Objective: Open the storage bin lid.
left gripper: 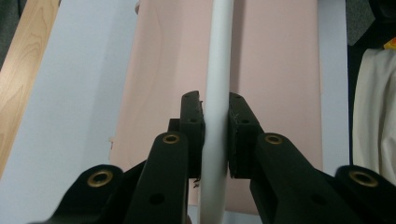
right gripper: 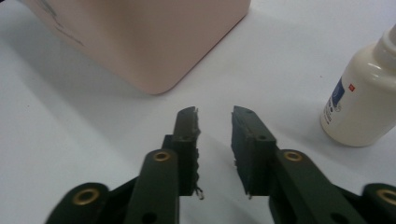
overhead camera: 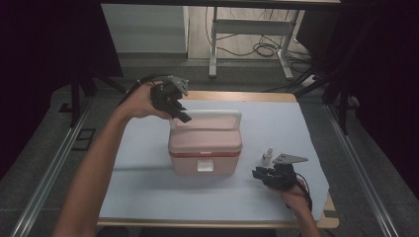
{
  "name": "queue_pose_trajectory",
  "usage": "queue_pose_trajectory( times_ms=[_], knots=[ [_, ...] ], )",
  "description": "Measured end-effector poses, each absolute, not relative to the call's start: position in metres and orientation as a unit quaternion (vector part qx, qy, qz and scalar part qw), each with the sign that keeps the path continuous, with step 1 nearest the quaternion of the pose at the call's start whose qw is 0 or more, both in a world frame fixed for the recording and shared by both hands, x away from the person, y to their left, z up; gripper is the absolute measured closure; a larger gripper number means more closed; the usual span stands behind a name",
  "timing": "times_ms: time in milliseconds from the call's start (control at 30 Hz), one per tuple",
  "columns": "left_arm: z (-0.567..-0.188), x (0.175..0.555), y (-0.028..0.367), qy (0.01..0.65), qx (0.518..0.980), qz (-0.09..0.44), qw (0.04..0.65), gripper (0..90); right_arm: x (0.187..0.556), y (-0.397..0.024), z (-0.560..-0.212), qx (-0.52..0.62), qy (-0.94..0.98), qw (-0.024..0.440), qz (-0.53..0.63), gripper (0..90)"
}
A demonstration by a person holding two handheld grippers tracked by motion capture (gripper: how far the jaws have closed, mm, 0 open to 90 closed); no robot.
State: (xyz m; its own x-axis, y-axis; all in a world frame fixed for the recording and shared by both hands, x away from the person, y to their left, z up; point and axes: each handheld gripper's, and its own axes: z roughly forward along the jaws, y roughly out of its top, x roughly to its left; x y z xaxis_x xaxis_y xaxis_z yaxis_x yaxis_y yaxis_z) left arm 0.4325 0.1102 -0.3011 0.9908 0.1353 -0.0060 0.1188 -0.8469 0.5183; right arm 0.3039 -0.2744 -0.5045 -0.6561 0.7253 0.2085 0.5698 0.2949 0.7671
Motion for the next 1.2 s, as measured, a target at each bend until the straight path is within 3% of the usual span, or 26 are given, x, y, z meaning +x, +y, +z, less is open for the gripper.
queue_pose_trajectory(
  times_ms=[300,767,1200],
  knots=[
    [-0.3,0.434,0.11,0.065,0.961,0.014,0.267,79.5,0.303,-0.276,-0.503,0.401,0.802,0.096,0.432,89.8],
    [-0.299,0.436,0.111,0.065,0.96,0.013,0.27,79.2,0.288,-0.254,-0.443,0.355,0.775,0.154,0.5,90.0],
    [-0.3,0.436,0.111,0.065,0.96,0.013,0.273,79.1,0.292,-0.218,-0.424,0.324,0.776,0.163,0.517,90.0]
  ],
)
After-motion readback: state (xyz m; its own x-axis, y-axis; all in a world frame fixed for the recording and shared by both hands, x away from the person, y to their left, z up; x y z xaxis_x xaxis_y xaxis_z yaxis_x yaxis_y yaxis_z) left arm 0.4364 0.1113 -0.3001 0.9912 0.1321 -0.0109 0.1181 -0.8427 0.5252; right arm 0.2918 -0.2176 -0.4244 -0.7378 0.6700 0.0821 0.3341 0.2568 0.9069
